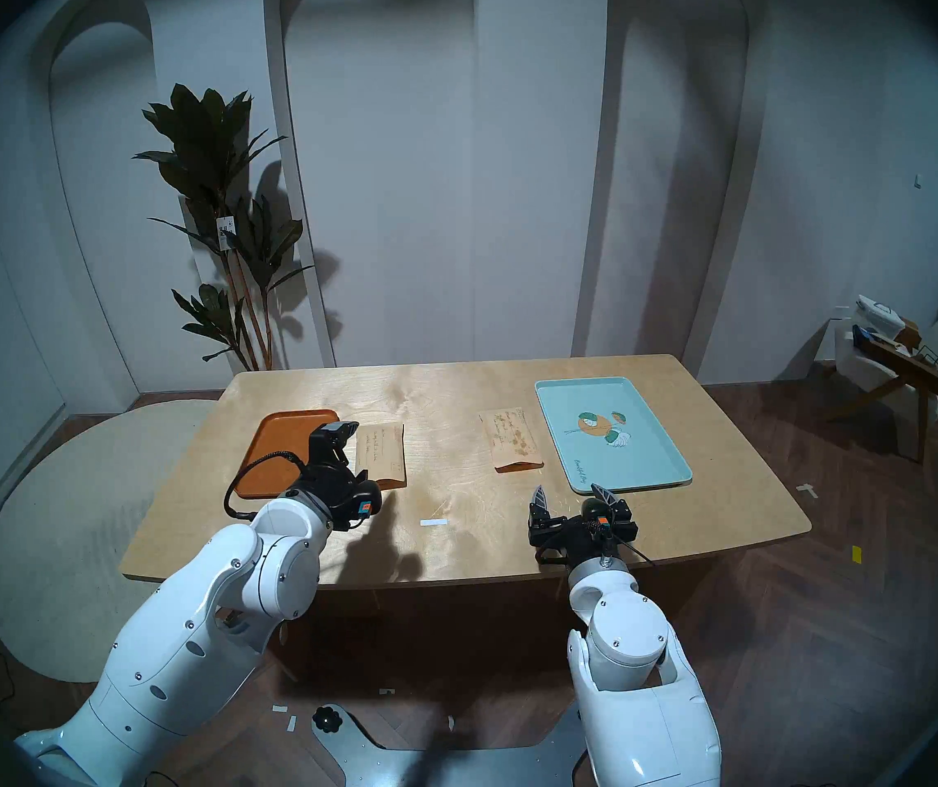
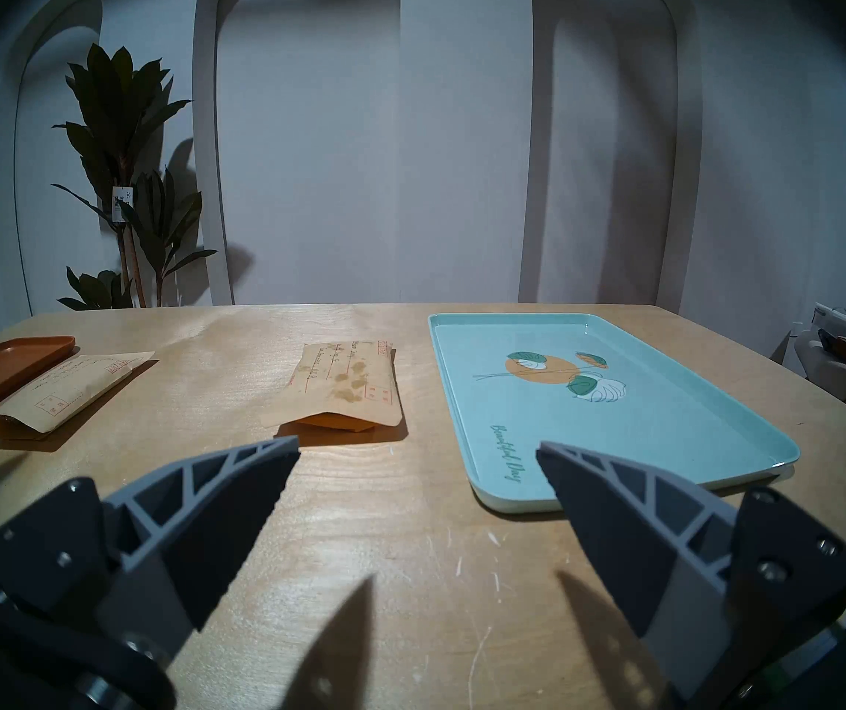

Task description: Sort the mail into the trays, one tray per recipient

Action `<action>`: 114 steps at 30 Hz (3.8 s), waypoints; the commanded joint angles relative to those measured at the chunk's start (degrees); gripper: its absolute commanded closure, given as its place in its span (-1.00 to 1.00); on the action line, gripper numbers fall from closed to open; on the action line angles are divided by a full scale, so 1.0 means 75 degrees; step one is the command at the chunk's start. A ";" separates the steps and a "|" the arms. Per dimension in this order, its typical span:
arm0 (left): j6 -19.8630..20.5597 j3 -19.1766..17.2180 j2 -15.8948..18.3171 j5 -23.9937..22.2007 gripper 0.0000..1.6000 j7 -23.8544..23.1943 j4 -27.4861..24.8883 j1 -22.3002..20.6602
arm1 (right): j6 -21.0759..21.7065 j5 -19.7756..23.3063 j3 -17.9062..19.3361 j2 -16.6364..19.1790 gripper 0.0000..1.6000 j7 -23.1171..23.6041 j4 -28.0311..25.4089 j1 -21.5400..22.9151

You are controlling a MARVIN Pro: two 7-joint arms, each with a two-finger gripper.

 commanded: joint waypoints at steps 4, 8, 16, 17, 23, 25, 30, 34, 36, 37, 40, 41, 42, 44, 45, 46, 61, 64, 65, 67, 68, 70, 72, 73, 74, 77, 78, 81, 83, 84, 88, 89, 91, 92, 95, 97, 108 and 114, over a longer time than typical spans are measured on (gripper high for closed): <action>0.0663 0.0410 -0.0514 0.0423 -1.00 -0.0772 -0.0071 -0.0697 | -0.0029 0.0019 0.0002 -0.0010 -1.00 0.0006 -0.0176 0.0025; 0.0913 0.0446 -0.0726 0.0467 -1.00 -0.0851 0.0044 -0.0808 | -0.0029 0.0019 0.0002 -0.0010 -1.00 0.0006 -0.0176 0.0025; 0.1257 0.0587 -0.0924 0.0550 -1.00 -0.1077 0.0187 -0.0890 | -0.0025 0.0020 0.0002 -0.0011 -1.00 0.0007 -0.0183 0.0021; 0.1296 0.0611 -0.0932 0.0553 -1.00 -0.1113 0.0182 -0.0857 | -0.0024 0.0021 0.0002 -0.0011 -1.00 0.0007 -0.0185 0.0020; 0.1502 0.0638 -0.1043 0.0538 -1.00 -0.1058 0.0216 -0.0686 | -0.0022 0.0021 0.0003 -0.0011 -1.00 0.0008 -0.0188 0.0019; 0.1566 0.0621 -0.1103 0.0501 -1.00 -0.1005 0.0226 -0.0645 | -0.0022 0.0021 0.0003 -0.0011 -1.00 0.0008 -0.0188 0.0019; 0.1604 0.0629 -0.1288 0.0381 -1.00 -0.0860 0.0415 -0.0624 | -0.0021 0.0021 0.0003 -0.0011 -1.00 0.0008 -0.0188 0.0018; 0.1548 0.0668 -0.1445 0.0260 -1.00 -0.0755 0.0697 -0.0686 | -0.0022 0.0021 0.0003 -0.0011 -1.00 0.0008 -0.0188 0.0019; 0.1544 0.0723 -0.1504 0.0244 -1.00 -0.0696 0.0790 -0.0705 | -0.0022 0.0021 0.0003 -0.0011 -1.00 0.0008 -0.0187 0.0019; 0.1532 0.0749 -0.1527 0.0225 -1.00 -0.0684 0.0835 -0.0712 | -0.0023 0.0021 0.0003 -0.0011 -1.00 0.0008 -0.0186 0.0019; 0.1528 0.0800 -0.1570 0.0180 -1.00 -0.0630 0.0931 -0.0718 | -0.0023 0.0021 0.0002 -0.0011 -1.00 0.0007 -0.0186 0.0020; 0.1536 0.0810 -0.1574 0.0165 -1.00 -0.0619 0.0946 -0.0723 | -0.0023 0.0021 0.0002 -0.0011 -1.00 0.0007 -0.0186 0.0020; 0.1538 0.0820 -0.1582 0.0155 -1.00 -0.0598 0.0974 -0.0727 | -0.0023 0.0021 0.0002 -0.0011 -1.00 0.0007 -0.0186 0.0020; 0.1533 0.0829 -0.1600 0.0121 -1.00 -0.0535 0.1056 -0.0745 | -0.0023 0.0021 0.0003 -0.0011 -1.00 0.0008 -0.0186 0.0019; 0.1523 0.0826 -0.1610 0.0104 -1.00 -0.0489 0.1117 -0.0758 | -0.0022 0.0021 0.0003 -0.0011 -1.00 0.0008 -0.0187 0.0019; 0.1518 0.0821 -0.1621 0.0089 -1.00 -0.0450 0.1159 -0.0765 | -0.0022 0.0021 0.0003 -0.0011 -1.00 0.0008 -0.0187 0.0019; 0.1434 0.0719 -0.1604 -0.0048 -1.00 -0.0279 0.1252 -0.0837 | -0.0023 0.0022 0.0002 -0.0010 -1.00 0.0007 -0.0185 0.0020; 0.1375 0.0666 -0.1607 -0.0084 -1.00 -0.0238 0.1318 -0.0857 | -0.0023 0.0022 0.0002 -0.0010 -1.00 0.0007 -0.0186 0.0019; 0.1355 0.0645 -0.1606 -0.0095 -1.00 -0.0217 0.1346 -0.0861 | -0.0023 0.0022 0.0002 -0.0010 -1.00 0.0007 -0.0186 0.0019; 0.1288 0.0575 -0.1601 -0.0142 -1.00 -0.0164 0.1410 -0.0854 | -0.0022 0.0022 0.0002 -0.0010 -1.00 0.0007 -0.0187 0.0019; 0.1262 0.0549 -0.1597 -0.0163 -1.00 -0.0148 0.1436 -0.0851 | -0.0022 0.0022 0.0002 -0.0010 -1.00 0.0007 -0.0187 0.0019; 0.1216 0.0507 -0.1592 -0.0198 -1.00 -0.0124 0.1472 -0.0846 | -0.0022 0.0022 0.0002 -0.0010 -1.00 0.0007 -0.0187 0.0019; 0.1169 0.0470 -0.1578 -0.0237 -1.00 -0.0111 0.1489 -0.0843 | -0.0022 0.0022 0.0002 -0.0010 -1.00 0.0007 -0.0187 0.0019; 0.1144 0.0450 -0.1571 -0.0256 -1.00 -0.0102 0.1499 -0.0843 | -0.0022 0.0022 0.0002 -0.0010 -1.00 0.0007 -0.0187 0.0019; 0.1112 0.0426 -0.1558 -0.0280 -1.00 -0.0088 0.1521 -0.0848 | -0.0022 0.0022 0.0002 -0.0010 -1.00 0.0007 -0.0187 0.0019; 0.1016 0.0350 -0.1530 -0.0351 -1.00 -0.0036 0.1601 -0.0865 | -0.0023 0.0022 0.0002 -0.0010 -1.00 0.0007 -0.0186 0.0019; 0.0983 0.0317 -0.1522 -0.0375 -1.00 -0.0011 0.1631 -0.0871 | -0.0023 0.0022 0.0002 -0.0010 -1.00 0.0007 -0.0186 0.0019; 0.0896 0.0234 -0.1498 -0.0439 -1.00 0.0035 0.1712 -0.0893 | -0.0023 0.0022 0.0002 -0.0010 -1.00 0.0007 -0.0186 0.0020; 0.0908 0.0260 -0.1481 -0.0368 -1.00 0.0083 0.1762 -0.0911 | -0.0023 0.0022 0.0002 -0.0010 -1.00 0.0007 -0.0186 0.0020; 0.0748 0.0245 -0.1480 -0.0517 -1.00 0.0046 0.1815 -0.0888 | -0.0022 0.0022 0.0002 -0.0010 -1.00 0.0007 -0.0188 0.0019; 0.0697 0.0278 -0.1593 -0.0531 -1.00 0.0273 0.2058 -0.0876 | -0.0021 0.0022 0.0002 -0.0010 -1.00 0.0007 -0.0189 0.0018; 0.0684 0.0282 -0.1607 -0.0537 -1.00 0.0307 0.2104 -0.0882 | -0.0021 0.0022 0.0002 -0.0010 -1.00 0.0007 -0.0189 0.0018; 0.0647 0.0248 -0.1642 -0.0614 -1.00 0.0369 0.2142 -0.0868 | -0.0022 0.0022 0.0002 -0.0010 -1.00 0.0007 -0.0188 0.0019; 0.0637 0.0235 -0.1666 -0.0627 -1.00 0.0438 0.2179 -0.0862 | -0.0022 0.0022 0.0002 -0.0010 -1.00 0.0007 -0.0187 0.0019; 0.0577 0.0194 -0.1734 -0.0659 -1.00 0.0674 0.2351 -0.0876 | -0.0022 0.0022 0.0002 -0.0010 -1.00 0.0007 -0.0187 0.0019; 0.0542 0.0165 -0.1793 -0.0671 -1.00 0.0848 0.2496 -0.0908 | -0.0022 0.0022 0.0002 -0.0010 -1.00 0.0007 -0.0187 0.0019; 0.0282 0.0053 -0.1758 -0.0714 -1.00 0.1258 0.3089 -0.1160 | -0.0022 0.0022 0.0002 -0.0010 -1.00 0.0007 -0.0188 0.0019; 0.0244 -0.0058 -0.1483 -0.0671 -1.00 0.1109 0.2980 -0.1154 | -0.0024 0.0021 0.0002 -0.0010 -1.00 0.0006 -0.0184 0.0021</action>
